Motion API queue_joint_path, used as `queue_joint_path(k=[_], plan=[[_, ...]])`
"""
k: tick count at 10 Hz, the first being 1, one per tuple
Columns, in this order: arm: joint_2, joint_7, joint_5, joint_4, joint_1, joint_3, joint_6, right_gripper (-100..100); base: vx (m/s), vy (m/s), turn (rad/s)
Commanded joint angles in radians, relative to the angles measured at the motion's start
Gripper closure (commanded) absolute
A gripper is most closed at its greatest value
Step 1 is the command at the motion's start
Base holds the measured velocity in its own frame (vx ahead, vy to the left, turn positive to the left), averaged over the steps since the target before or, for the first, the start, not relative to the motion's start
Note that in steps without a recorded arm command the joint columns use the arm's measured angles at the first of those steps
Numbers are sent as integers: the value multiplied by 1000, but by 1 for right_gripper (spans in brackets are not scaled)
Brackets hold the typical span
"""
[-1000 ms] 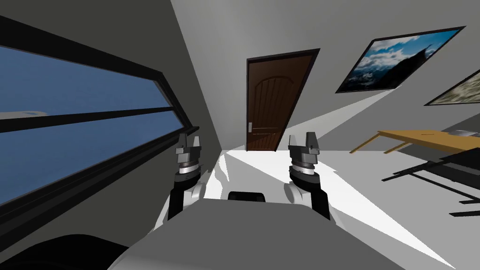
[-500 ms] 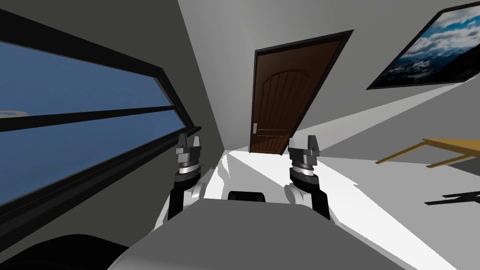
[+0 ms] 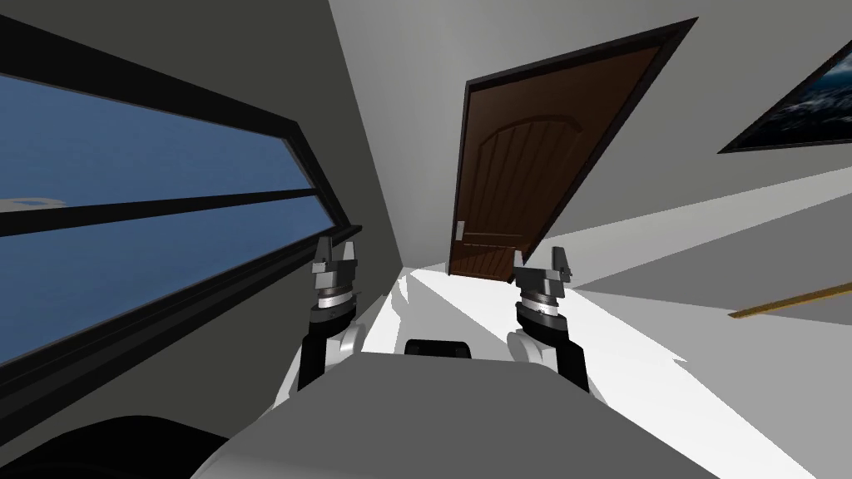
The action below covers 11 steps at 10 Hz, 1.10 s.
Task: Pull the door open
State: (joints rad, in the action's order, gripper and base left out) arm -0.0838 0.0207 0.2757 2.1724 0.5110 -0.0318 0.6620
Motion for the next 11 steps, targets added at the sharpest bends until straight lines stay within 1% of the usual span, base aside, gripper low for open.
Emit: queue_joint_path(k=[1,2,11], plan=[[-4,23,31,-18,0,3,2,-100,109,-12,135],[-9,49,66,-34,5,5,4,-100,127,-21,195],[-30,178,243,-117,31,15,15,-100,102,-22,137]])
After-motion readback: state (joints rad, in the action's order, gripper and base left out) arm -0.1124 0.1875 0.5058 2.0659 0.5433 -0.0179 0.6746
